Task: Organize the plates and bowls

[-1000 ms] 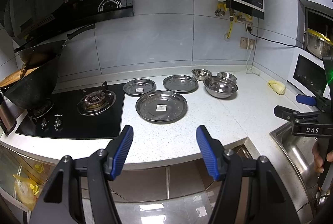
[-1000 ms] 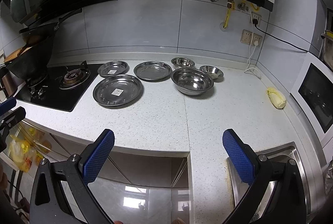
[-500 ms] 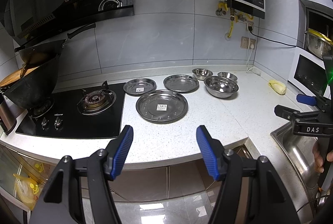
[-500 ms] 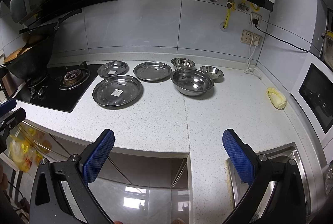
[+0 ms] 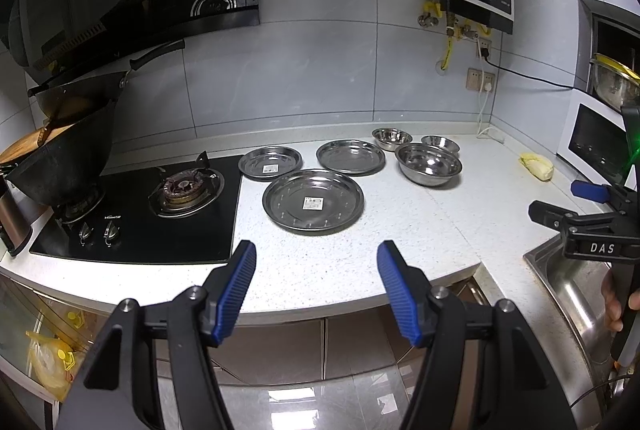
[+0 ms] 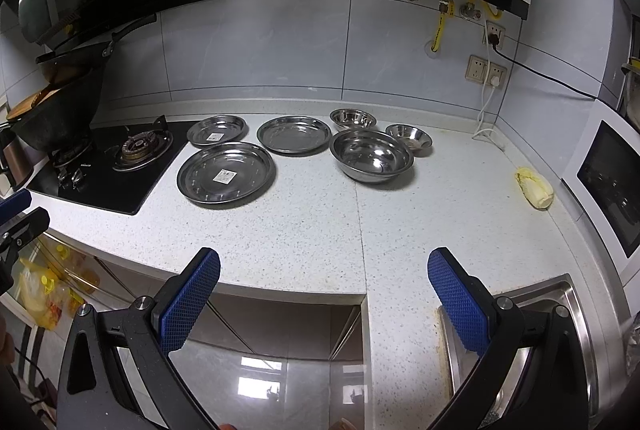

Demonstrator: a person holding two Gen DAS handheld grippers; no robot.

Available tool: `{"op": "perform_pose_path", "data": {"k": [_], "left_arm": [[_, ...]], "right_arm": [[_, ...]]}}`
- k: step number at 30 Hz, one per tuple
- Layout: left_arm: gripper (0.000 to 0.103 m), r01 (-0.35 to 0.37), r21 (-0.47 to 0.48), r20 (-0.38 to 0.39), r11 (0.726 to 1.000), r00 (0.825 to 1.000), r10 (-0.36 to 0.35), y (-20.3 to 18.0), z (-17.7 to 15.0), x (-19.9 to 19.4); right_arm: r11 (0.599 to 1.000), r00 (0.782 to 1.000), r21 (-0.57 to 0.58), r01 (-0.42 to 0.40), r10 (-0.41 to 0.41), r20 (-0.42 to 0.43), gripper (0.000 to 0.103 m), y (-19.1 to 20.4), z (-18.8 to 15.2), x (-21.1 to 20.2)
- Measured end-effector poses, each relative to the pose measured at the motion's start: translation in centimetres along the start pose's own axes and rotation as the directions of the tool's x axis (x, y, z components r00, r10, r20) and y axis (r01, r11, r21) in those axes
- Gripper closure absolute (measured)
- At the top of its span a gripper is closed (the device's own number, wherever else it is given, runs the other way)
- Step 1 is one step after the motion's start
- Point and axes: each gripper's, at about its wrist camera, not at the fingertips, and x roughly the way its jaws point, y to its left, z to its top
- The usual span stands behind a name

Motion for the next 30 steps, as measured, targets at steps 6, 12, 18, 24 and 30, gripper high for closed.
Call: {"op": "perform_pose_path", "data": {"k": [6, 12, 18, 24, 30], "left_arm": [[0.041, -0.006, -0.013, -0.023, 1.000, 1.000, 0.006, 0.2, 0.4, 1.1], [0.041, -0.029, -0.019, -0.062, 0.999, 0.998, 0.027, 0.5, 2.0, 4.4], [0.041, -0.039, -0.064, -0.134, 0.997, 0.991, 0.031, 2.4, 4.7, 12.0], [0.041, -0.060, -0.129, -0.276, 0.990, 0.961, 0.023, 6.0, 6.6, 24.8], [0.041, -0.124, -0.234, -0.433, 0.964, 0.901, 0.010, 10.2, 6.2, 36.8]], "right_arm": [[1.000, 1.000, -0.005, -0.007, 0.007, -0.008, 0.001, 0.0, 0.2, 0.9], [0.999, 0.999, -0.026, -0.034, 0.033, -0.025, 0.001, 0.8, 1.4, 3.2], [0.989, 0.987, -0.038, -0.140, 0.137, -0.083, 0.001, 3.4, 4.1, 9.3], [0.958, 0.940, 0.003, -0.286, 0.282, -0.190, 0.001, 7.3, 6.6, 19.6], [0.938, 0.888, 0.073, -0.339, 0.345, -0.305, 0.001, 9.8, 8.4, 30.2]]}}
